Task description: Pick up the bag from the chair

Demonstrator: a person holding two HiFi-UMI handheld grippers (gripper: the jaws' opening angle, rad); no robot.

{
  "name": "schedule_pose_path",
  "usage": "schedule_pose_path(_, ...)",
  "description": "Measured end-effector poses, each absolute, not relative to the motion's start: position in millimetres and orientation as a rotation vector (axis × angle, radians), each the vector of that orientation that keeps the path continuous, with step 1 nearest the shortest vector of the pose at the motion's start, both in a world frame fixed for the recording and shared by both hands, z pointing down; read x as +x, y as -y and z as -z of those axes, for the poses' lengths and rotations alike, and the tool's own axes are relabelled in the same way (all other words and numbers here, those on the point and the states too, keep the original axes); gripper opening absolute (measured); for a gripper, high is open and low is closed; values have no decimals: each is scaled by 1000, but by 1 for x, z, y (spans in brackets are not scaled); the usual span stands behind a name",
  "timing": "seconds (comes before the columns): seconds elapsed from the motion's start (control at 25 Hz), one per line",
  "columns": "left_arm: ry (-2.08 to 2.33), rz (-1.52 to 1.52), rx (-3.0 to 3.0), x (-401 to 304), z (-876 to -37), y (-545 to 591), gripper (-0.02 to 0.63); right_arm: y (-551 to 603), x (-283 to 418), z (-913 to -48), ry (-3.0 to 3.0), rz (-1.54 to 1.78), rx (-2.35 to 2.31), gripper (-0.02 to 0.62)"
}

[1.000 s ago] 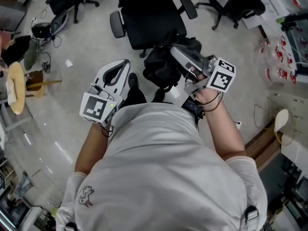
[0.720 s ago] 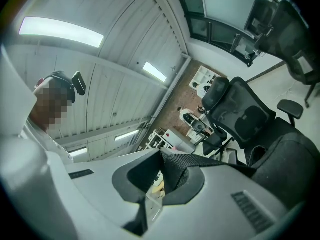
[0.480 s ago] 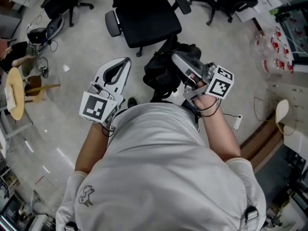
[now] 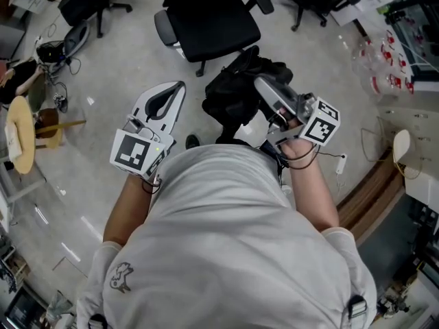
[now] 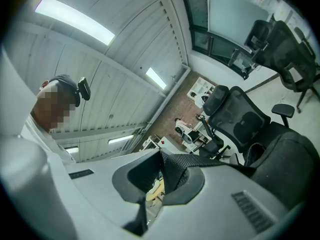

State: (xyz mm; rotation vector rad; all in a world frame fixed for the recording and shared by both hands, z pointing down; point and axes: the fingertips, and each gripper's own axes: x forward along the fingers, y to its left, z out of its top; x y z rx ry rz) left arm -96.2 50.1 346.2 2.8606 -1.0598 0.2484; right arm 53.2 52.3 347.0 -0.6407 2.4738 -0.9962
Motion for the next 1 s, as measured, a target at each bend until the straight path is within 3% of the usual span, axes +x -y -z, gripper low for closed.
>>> schedule_pose_path(0.48, 984, -218, 2919, -175, -339, -104, 12, -114, -23, -330, -2455, 929, -679, 32)
schedule_pose_path(1.0, 915, -188, 2942, -213, -342, -145, 12, -176, -69, -346, -2392, 977, -741, 33)
